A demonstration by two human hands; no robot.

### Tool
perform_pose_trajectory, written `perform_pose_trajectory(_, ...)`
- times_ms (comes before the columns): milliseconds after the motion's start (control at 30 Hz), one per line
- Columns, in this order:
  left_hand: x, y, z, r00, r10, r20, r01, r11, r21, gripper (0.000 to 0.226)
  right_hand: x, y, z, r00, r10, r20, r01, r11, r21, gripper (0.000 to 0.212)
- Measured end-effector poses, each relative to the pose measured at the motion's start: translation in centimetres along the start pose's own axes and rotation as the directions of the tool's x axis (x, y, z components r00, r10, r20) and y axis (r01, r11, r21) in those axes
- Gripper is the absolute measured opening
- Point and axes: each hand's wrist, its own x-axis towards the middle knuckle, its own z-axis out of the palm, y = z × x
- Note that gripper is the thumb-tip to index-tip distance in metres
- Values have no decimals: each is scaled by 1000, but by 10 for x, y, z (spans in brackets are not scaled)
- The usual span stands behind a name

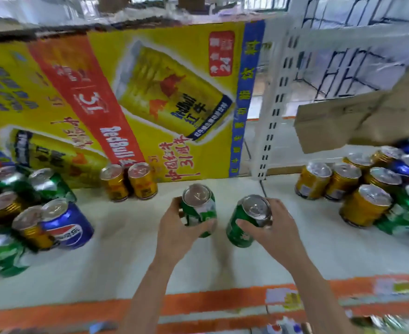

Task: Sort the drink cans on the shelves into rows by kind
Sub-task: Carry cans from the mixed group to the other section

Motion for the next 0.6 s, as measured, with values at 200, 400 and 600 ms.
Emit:
perform_pose_trajectory(200,9,44,91,969,104,224,-111,994,19,66,-13,50,-83,970,160,-181,-160,987,13,41)
perform_pose_trajectory(400,14,78,166,917,144,372,-176,983,52,67,-17,87,-148,915,233,-328,-254,967,-19,45)
perform_pose_trajectory(600,17,93,238,891,175,418,-252,958,135,71,-8,119,-174,874,304,-379,-346,937,-46,65)
